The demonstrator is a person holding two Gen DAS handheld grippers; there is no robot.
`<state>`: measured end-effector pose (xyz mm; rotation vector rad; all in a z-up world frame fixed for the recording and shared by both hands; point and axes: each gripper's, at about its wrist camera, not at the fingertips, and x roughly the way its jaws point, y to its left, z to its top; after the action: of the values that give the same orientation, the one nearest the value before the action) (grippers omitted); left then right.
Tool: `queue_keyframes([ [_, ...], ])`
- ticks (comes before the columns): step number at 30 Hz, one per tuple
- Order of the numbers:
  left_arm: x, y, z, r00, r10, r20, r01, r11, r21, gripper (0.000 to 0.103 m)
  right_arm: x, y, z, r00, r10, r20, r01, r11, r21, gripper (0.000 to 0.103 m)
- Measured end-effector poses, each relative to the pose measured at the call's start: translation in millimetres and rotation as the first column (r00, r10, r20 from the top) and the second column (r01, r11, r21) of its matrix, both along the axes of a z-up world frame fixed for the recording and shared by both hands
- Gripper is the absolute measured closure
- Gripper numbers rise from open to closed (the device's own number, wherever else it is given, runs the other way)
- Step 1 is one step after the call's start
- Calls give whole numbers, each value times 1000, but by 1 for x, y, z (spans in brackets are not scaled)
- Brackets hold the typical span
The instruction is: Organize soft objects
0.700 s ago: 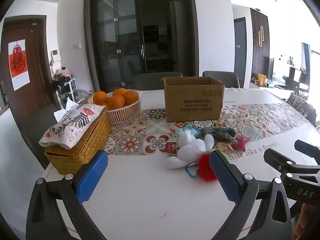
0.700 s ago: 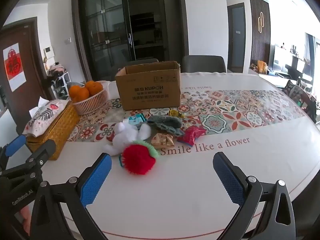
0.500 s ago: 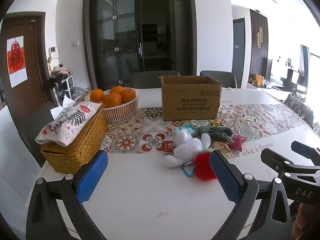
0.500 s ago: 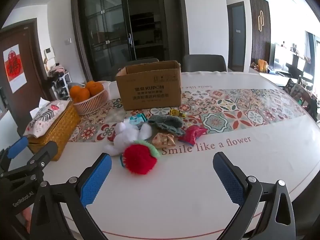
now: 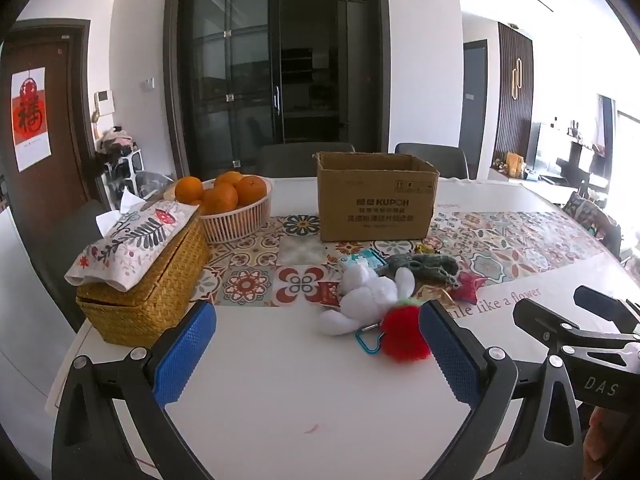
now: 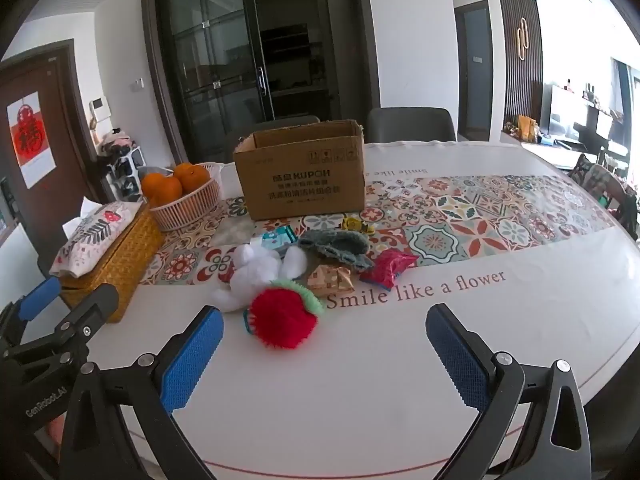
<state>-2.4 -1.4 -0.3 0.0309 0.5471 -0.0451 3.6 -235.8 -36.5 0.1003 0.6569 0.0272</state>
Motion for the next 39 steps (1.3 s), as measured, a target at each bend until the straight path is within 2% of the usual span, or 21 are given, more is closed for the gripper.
queue_keyframes([
  [39, 2, 2, -3, 1000, -16, -18, 16, 1000, -7, 0, 0, 0, 1, 1000, 2, -2, -2, 1000, 3, 0],
])
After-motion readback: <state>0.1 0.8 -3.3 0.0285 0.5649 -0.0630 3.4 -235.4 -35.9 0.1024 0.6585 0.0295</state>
